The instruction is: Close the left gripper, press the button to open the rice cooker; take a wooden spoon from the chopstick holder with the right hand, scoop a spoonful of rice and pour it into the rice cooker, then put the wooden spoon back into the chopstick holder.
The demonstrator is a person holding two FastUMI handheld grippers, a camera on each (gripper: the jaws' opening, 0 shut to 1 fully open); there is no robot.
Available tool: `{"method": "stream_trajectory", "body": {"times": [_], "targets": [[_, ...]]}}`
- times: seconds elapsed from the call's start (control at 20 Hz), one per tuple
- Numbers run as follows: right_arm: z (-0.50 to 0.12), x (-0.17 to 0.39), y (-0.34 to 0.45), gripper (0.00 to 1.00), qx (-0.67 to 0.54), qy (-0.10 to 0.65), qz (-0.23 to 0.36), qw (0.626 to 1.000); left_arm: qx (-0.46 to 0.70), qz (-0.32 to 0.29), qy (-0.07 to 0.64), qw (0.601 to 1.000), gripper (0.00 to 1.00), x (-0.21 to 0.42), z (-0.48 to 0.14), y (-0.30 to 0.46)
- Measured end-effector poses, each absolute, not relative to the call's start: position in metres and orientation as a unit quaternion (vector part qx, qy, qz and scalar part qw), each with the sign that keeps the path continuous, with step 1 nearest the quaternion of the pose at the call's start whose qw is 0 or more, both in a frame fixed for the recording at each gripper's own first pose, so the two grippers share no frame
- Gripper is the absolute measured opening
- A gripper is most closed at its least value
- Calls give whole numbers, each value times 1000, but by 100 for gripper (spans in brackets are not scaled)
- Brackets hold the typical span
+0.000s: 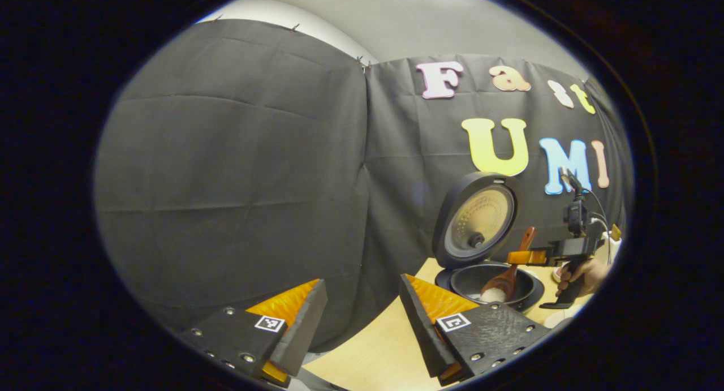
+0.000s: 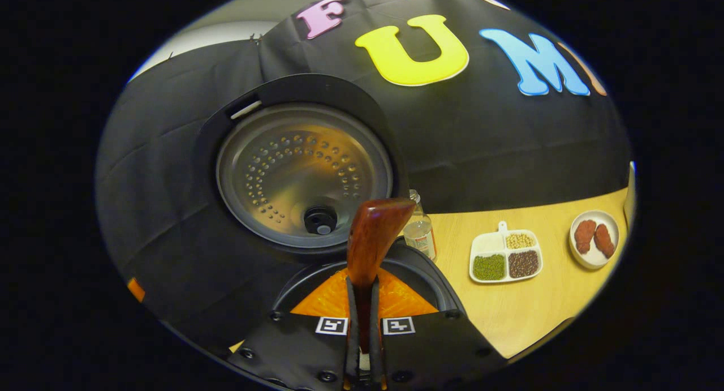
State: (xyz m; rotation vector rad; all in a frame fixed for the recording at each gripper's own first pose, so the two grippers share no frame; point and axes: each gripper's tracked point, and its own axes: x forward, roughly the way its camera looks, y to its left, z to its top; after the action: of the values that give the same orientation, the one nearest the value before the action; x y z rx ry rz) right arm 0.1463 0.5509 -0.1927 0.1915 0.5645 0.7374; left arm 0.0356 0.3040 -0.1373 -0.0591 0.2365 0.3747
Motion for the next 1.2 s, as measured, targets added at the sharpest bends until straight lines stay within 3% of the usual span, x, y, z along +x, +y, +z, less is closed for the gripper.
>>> {"method": "stream_trajectory", "body": {"times": [0.1,0.3,0.35,0.65,0.95,1.2], "targets": [[-187,147,550,5,58,248,361,897,-29,184,116,976,81,36,-137,301],[-174,145,553,12,-18,189,377,907,-29,179,117,977,81,39,-138,296],[-169,145,554,8,-41,170,381,908,-28,178,116,977,81,41,-138,296],[-153,138,557,8,-118,87,392,908,-25,174,114,978,82,45,-134,296],[-141,146,538,8,29,175,371,912,-30,162,106,981,81,47,-128,291],[-130,159,502,8,222,266,314,884,-29,141,97,985,81,64,-123,273]]}}
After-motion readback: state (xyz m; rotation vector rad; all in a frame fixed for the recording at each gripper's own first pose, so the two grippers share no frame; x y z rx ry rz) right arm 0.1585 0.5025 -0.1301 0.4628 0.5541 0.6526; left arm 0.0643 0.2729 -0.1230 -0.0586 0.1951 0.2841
